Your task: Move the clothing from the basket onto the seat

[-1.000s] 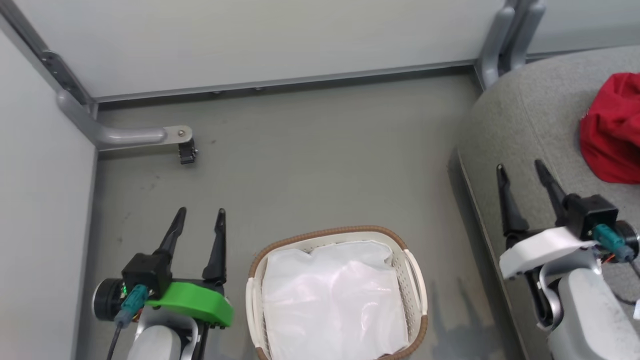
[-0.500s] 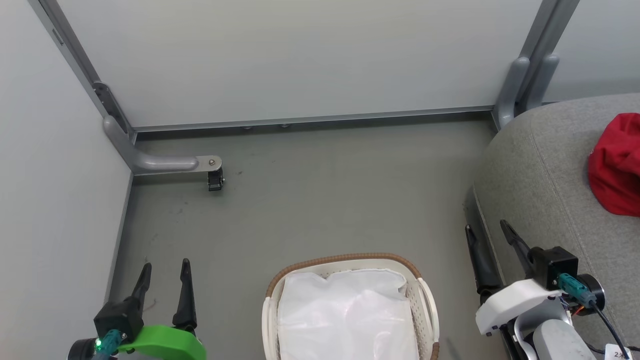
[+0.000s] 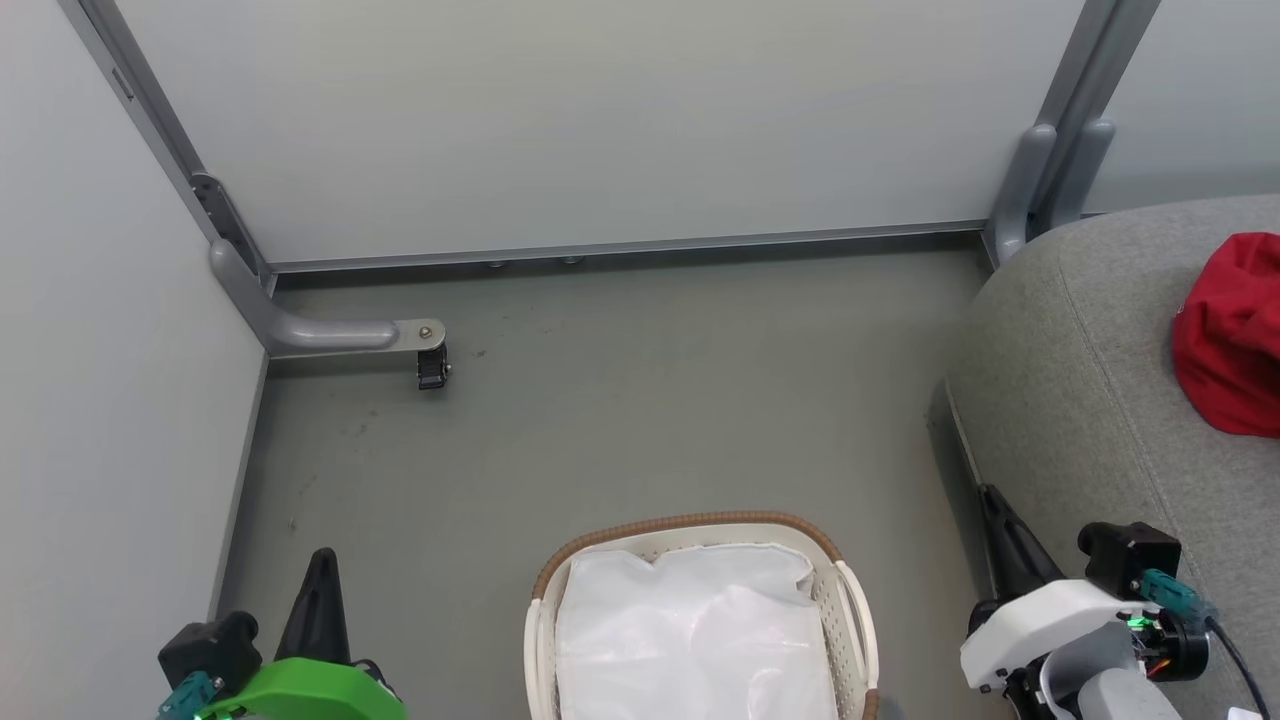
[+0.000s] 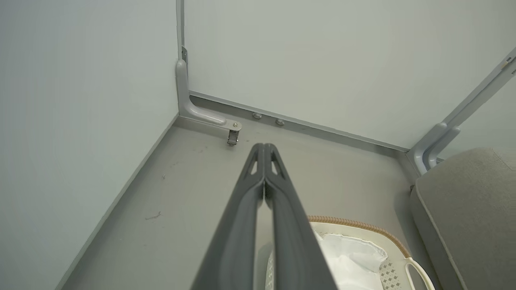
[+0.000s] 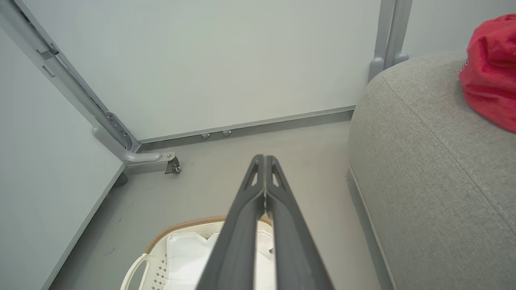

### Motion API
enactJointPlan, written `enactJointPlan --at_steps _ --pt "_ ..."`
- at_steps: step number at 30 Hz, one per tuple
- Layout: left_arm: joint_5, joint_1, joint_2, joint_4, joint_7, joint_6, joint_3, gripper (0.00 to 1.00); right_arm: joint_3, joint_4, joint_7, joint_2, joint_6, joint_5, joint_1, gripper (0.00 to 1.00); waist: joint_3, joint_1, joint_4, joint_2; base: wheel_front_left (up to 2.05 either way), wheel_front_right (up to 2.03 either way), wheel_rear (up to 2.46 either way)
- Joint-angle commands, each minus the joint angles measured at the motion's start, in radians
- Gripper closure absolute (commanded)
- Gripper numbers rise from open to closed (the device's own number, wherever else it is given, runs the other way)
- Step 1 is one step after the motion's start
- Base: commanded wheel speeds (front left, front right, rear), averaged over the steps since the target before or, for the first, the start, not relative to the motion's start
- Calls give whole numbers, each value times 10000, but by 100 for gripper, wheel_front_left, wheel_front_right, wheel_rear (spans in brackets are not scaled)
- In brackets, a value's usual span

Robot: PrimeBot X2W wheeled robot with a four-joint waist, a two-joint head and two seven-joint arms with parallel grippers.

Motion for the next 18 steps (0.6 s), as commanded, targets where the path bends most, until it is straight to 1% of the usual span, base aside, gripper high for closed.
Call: enactJointPlan --at_steps 1,18 --pt "-441 -173 40 -227 91 -4 85 100 -74 -236 112 -49 -1 488 -122 100 -4 1 1 0 0 0 0" --pt "-3184 -317 56 -587 804 -11 291 100 -304 -620 810 -57 -3 3369 -28 100 -48 1 11 0 0 0 0"
